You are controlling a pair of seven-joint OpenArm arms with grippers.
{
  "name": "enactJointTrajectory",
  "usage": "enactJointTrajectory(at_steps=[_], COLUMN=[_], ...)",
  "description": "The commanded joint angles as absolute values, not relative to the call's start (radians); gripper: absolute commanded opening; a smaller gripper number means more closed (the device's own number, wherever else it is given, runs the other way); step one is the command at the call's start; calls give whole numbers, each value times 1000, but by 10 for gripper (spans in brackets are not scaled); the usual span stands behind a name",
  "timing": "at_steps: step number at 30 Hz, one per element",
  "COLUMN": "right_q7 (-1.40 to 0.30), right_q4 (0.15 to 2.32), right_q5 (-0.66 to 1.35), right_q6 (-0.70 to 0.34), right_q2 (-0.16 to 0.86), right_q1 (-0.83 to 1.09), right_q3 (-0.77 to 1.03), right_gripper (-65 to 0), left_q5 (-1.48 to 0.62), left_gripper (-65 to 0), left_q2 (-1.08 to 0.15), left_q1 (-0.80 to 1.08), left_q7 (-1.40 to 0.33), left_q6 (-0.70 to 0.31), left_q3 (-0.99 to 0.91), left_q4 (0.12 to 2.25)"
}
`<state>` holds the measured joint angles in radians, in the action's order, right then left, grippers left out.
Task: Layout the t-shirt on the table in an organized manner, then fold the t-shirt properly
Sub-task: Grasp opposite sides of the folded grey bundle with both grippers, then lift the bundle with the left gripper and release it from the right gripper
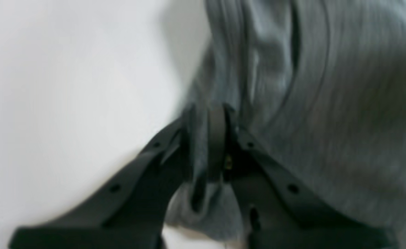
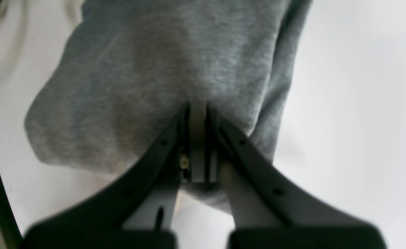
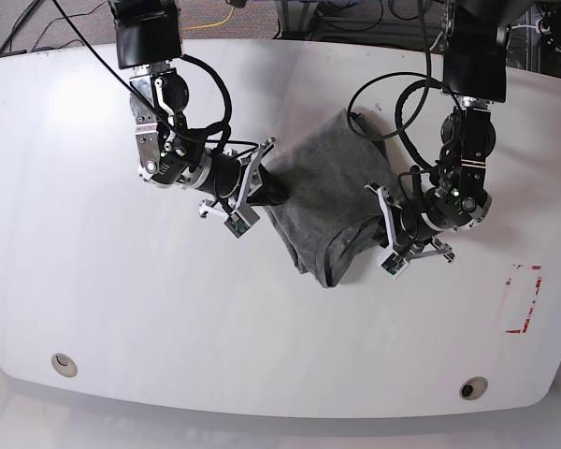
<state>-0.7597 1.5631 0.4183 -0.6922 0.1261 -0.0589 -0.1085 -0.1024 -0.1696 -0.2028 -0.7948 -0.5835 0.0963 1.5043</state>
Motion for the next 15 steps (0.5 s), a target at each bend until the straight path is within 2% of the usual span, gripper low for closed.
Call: enactJointTrajectory(at_steps=[1, 8, 15], right_q7=[-759, -791, -785], right_q4=[1646, 1709, 1547], right_q5=[441, 438, 437], right_q6=[-698, -687, -694], right_q2=[131, 145, 127], right_q1=[-82, -137, -249], right_q3=[-104, -105, -110], right_gripper=[-648, -648, -648], left_q5=[-114, -110, -113], left_gripper=[-607, -607, -607], left_q2=[-154, -114, -111], left_q1=[-243, -246, -162], left_q7=[-771, -777, -789], left_q6=[-582, -582, -582], left_q3=[73, 47, 50], left_q4=[1578, 1682, 1705])
